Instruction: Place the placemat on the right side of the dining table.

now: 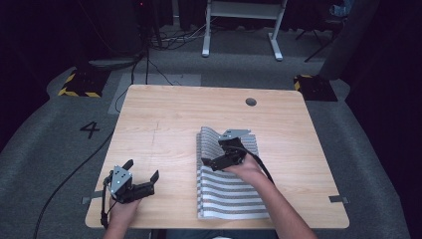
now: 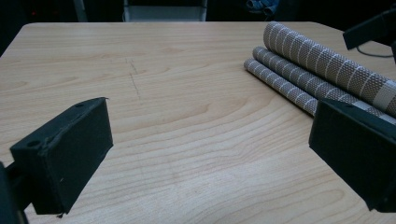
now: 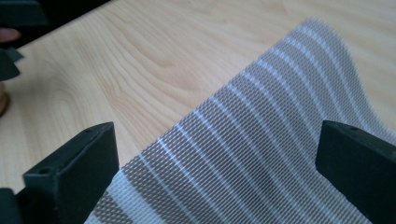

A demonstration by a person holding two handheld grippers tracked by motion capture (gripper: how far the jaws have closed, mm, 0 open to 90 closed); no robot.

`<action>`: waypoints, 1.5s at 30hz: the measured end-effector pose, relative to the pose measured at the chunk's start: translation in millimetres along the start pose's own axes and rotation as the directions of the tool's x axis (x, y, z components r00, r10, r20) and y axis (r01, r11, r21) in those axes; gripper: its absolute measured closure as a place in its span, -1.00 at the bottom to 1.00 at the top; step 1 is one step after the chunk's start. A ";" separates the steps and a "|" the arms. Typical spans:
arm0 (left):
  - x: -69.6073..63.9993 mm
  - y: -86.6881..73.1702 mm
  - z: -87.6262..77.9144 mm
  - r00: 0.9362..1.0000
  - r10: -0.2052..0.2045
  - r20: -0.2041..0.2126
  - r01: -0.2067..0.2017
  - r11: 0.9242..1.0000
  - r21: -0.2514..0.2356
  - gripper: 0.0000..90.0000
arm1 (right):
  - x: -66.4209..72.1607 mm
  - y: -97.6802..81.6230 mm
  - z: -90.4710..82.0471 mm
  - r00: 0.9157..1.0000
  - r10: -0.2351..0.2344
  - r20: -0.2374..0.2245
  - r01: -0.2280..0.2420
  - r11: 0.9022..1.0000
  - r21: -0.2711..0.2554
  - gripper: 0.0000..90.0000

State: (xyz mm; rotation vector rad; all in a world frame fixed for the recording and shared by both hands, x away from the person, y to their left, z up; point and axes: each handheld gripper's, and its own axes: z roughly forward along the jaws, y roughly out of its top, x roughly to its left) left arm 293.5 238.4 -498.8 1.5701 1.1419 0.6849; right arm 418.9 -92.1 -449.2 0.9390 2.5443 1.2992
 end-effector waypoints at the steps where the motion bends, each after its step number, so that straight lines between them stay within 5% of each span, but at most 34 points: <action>1: -0.1 -0.1 0.3 1.000 -0.002 -0.001 0.002 1.000 -0.003 -1.00 | 4.4 -0.5 1.0 1.000 0.011 0.000 -0.011 1.000 0.021 -1.00; 4: 0.0 -0.1 0.3 1.000 -0.003 -0.001 0.002 1.000 -0.003 -1.00 | 20.7 -1.6 6.6 0.999 0.008 0.035 -0.011 0.995 0.098 -1.00; 7: 0.0 -0.1 0.4 1.000 -0.002 -0.002 0.002 1.000 -0.001 -1.00 | 29.5 0.0 8.2 0.997 0.075 0.037 -0.080 0.985 0.154 -0.95; 9: 0.0 -0.2 0.5 1.000 -0.003 -0.003 0.003 1.000 -0.003 -1.00 | 35.2 0.8 9.9 0.994 0.079 0.079 -0.093 0.974 0.205 -0.79; 12: 0.3 -0.1 0.2 1.000 -0.002 -0.004 0.002 1.000 -0.002 -1.00 | 38.0 -0.6 11.9 0.992 0.092 0.083 -0.109 0.965 0.239 -0.47; 18: 0.2 -0.1 0.3 1.000 -0.005 -0.001 0.005 1.000 -0.004 -1.00 | 35.1 -1.8 5.1 0.990 0.138 0.006 -0.136 0.967 0.217 0.52; 22: 0.4 -0.2 -0.1 1.000 -0.015 0.007 0.015 1.000 -0.011 -1.00 | 31.0 -4.6 0.7 0.991 0.133 0.017 -0.134 0.969 0.209 0.95; 31: 0.3 -0.3 -0.1 1.000 -0.022 0.011 0.022 1.000 -0.017 -1.00 | 26.1 -15.7 -20.1 0.992 0.126 -0.007 -0.125 0.990 0.060 0.99; 36: -0.1 -0.4 0.3 1.000 -0.021 0.005 0.021 1.000 -0.019 -1.00 | 17.7 -16.6 -39.0 0.991 0.134 -0.005 -0.134 0.990 -0.041 0.98; 42: 0.1 -0.5 0.6 1.000 -0.021 0.003 0.021 1.000 -0.017 -1.00 | 3.9 -14.0 -69.1 0.985 0.174 0.003 -0.170 0.964 -0.205 0.98; 45: 0.0 -0.4 0.6 1.000 -0.016 -0.002 0.016 1.000 -0.014 -1.00 | -4.7 -12.8 -91.4 0.981 0.196 0.016 -0.181 0.932 -0.313 0.98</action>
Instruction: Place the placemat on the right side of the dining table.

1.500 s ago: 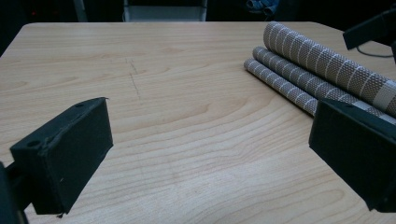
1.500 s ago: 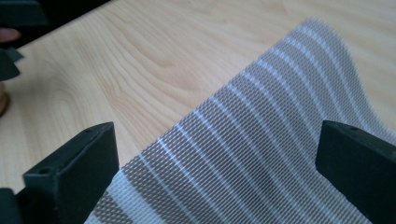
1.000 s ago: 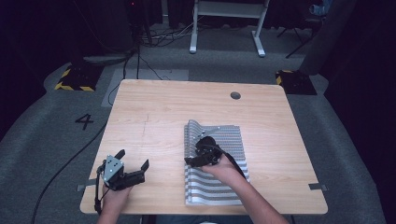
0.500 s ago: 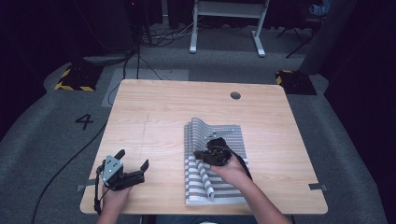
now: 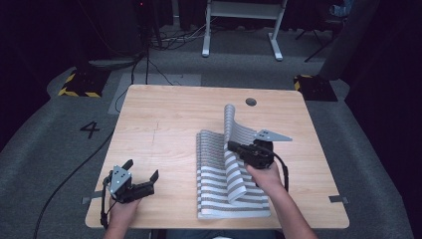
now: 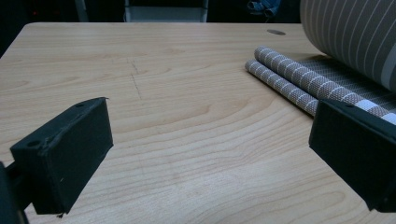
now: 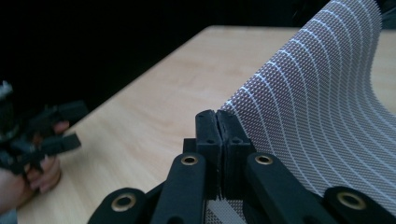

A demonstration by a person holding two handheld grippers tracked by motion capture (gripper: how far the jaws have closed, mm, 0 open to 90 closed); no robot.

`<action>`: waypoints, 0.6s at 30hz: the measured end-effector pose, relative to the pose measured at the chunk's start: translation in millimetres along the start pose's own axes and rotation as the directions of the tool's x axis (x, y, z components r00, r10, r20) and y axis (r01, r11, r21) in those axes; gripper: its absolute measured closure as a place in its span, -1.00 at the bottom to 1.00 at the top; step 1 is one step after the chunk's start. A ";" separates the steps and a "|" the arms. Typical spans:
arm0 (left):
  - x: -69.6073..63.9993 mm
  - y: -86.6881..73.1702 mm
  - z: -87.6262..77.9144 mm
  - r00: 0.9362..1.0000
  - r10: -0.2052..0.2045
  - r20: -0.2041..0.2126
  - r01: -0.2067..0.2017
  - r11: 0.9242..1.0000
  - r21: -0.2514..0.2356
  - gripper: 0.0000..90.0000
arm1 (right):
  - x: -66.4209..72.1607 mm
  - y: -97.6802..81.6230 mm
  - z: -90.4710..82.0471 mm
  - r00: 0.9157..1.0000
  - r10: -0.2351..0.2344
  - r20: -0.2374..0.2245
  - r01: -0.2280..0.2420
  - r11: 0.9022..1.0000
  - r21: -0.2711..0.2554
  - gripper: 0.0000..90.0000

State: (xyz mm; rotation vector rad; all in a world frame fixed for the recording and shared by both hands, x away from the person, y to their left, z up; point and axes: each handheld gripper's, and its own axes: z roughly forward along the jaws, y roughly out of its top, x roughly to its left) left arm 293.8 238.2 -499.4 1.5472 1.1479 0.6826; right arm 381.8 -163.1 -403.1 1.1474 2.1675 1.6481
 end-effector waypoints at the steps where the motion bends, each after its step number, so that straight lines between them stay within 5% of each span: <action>1: -0.1 0.0 0.1 1.000 0.001 0.000 -0.001 1.000 0.000 -1.00 | -2.9 3.1 -7.0 1.000 0.005 0.007 -0.004 0.999 -0.034 0.98; 4: 0.2 0.0 0.0 1.000 0.007 0.001 -0.007 1.000 0.006 -1.00 | -8.4 14.4 -36.0 0.999 0.032 0.035 -0.026 0.989 -0.145 0.98; 10: 0.1 0.3 -0.2 1.000 0.011 -0.003 -0.011 1.000 0.018 -1.00 | -16.3 24.0 -69.8 0.995 0.077 0.062 -0.059 0.966 -0.251 0.98; 18: -0.7 -0.3 1.3 1.000 0.005 -0.008 -0.005 1.000 0.003 -1.00 | -20.7 35.7 -104.9 0.994 0.066 0.087 -0.032 0.939 -0.343 0.98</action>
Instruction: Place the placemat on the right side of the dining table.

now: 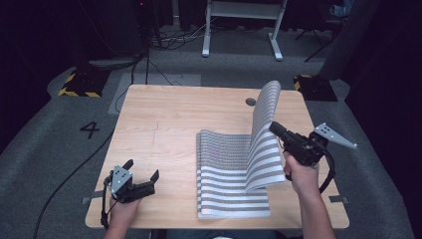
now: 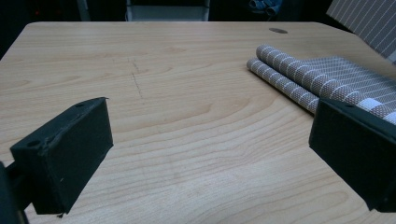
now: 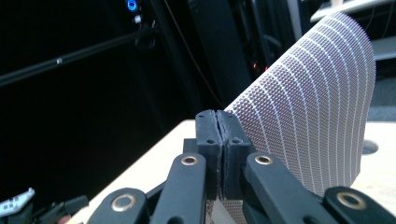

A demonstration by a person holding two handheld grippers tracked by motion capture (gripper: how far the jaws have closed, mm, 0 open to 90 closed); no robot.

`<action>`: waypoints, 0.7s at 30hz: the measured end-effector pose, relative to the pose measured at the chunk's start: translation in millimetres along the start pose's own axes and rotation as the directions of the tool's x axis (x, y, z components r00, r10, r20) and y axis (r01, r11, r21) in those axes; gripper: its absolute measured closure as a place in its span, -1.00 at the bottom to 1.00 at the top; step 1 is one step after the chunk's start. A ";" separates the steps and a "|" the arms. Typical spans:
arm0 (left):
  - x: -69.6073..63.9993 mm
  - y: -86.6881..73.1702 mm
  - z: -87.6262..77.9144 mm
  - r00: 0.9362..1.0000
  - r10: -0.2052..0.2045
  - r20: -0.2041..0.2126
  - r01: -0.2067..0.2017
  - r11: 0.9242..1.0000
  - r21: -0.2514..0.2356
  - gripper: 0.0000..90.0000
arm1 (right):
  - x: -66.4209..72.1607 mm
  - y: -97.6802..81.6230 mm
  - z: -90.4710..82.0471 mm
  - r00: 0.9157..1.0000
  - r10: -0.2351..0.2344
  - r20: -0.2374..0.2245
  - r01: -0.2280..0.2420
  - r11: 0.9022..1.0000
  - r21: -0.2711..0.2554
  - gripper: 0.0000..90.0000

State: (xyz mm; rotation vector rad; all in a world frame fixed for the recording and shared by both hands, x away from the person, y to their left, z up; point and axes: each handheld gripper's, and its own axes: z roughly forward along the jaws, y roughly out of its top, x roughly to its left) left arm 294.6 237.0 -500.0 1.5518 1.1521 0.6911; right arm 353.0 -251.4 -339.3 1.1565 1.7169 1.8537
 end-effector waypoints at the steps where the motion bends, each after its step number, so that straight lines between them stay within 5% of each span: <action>1: 0.8 0.2 -0.6 1.000 0.009 0.001 -0.009 1.000 0.008 -1.00 | 0.6 2.6 -2.7 1.000 0.001 -0.005 -0.001 1.000 -0.015 0.98; 8: 0.0 -0.1 0.0 1.000 0.001 0.000 -0.001 1.000 0.000 -1.00 | 3.6 14.2 -27.0 1.000 0.019 0.021 -0.017 0.995 -0.098 0.99; 12: -0.2 0.0 -0.2 1.000 0.001 0.000 -0.001 1.000 0.003 -1.00 | 4.1 18.8 -46.9 0.995 0.048 0.084 -0.036 0.988 -0.147 0.98; 21: -0.3 -0.1 0.2 1.000 -0.002 0.003 0.002 1.000 0.001 -1.00 | 0.4 17.2 -102.6 0.964 0.102 0.244 -0.044 0.972 -0.231 0.98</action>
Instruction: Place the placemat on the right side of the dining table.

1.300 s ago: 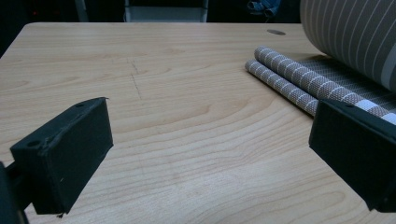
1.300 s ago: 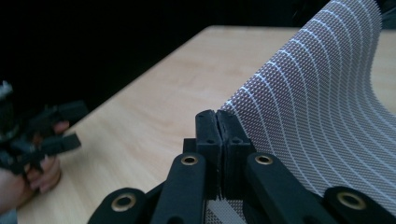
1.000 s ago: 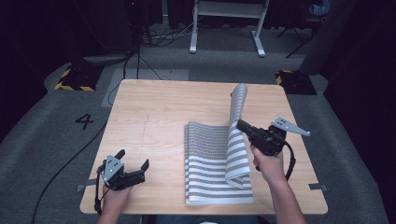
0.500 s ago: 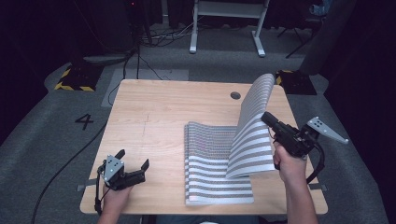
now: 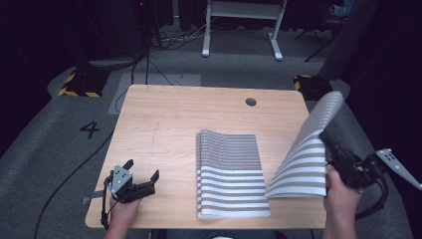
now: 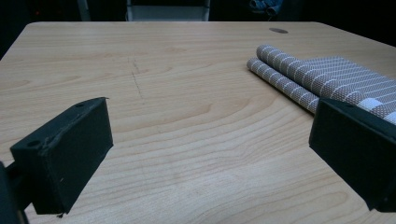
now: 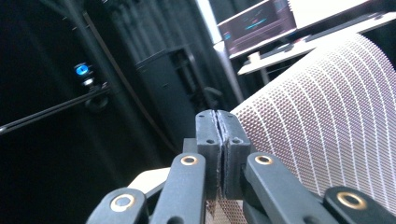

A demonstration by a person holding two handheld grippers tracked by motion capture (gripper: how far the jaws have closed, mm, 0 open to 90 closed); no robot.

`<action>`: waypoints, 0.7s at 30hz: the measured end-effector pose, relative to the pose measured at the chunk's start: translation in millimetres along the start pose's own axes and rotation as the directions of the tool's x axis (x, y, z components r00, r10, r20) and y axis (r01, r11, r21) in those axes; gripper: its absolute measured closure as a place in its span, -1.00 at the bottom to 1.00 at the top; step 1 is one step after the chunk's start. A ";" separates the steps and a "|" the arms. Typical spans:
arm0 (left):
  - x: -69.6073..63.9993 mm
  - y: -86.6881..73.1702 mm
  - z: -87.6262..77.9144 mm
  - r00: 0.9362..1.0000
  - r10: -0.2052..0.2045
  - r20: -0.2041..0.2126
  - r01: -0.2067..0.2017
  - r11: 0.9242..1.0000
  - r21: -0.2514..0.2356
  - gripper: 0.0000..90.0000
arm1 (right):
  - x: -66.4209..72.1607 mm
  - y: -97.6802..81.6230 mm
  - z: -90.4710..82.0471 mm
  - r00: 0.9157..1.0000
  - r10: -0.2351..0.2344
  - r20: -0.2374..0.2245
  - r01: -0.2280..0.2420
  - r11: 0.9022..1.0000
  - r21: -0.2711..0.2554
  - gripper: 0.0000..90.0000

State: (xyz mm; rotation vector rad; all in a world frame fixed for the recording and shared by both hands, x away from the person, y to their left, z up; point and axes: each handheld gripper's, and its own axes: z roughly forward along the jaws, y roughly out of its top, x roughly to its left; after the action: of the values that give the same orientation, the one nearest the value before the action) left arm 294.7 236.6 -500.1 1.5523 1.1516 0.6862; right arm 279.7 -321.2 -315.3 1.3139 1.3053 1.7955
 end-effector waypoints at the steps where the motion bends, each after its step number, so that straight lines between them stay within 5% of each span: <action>1: 0.1 0.0 -0.1 1.000 -0.001 -0.001 0.001 1.000 -0.001 -1.00 | -1.8 0.3 -4.4 1.000 -0.001 0.007 0.001 1.000 -0.009 0.98; 7: -0.8 0.2 -0.3 1.000 -0.001 -0.008 0.001 1.000 0.000 -1.00 | -7.6 -0.4 -41.4 0.993 0.015 0.120 -0.009 0.999 -0.049 0.98; 14: -1.5 0.4 0.9 1.000 -0.001 -0.015 0.001 1.000 -0.002 -1.00 | -4.4 -7.0 -74.5 0.965 0.001 0.262 0.020 0.997 -0.077 0.98; 15: -0.7 0.7 0.5 1.000 0.007 -0.020 -0.007 1.000 0.002 -1.00 | -2.9 -7.2 -73.8 0.957 0.001 0.291 0.021 0.997 -0.070 0.98; 18: -0.3 0.8 0.5 1.000 0.000 -0.027 0.000 1.000 -0.005 -1.00 | -4.9 -12.5 -57.5 0.912 -0.023 0.409 0.025 1.000 0.000 0.98; 21: 0.5 1.0 0.2 1.000 0.000 -0.026 0.000 1.000 -0.003 -1.00 | -18.7 -22.2 -29.2 0.881 -0.036 0.472 0.001 0.997 0.074 0.98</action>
State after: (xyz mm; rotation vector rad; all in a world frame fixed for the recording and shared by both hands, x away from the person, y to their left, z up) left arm 295.3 237.0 -499.3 1.5446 1.1693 0.7094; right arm 257.2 -339.8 -344.4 1.6442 1.1059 1.3015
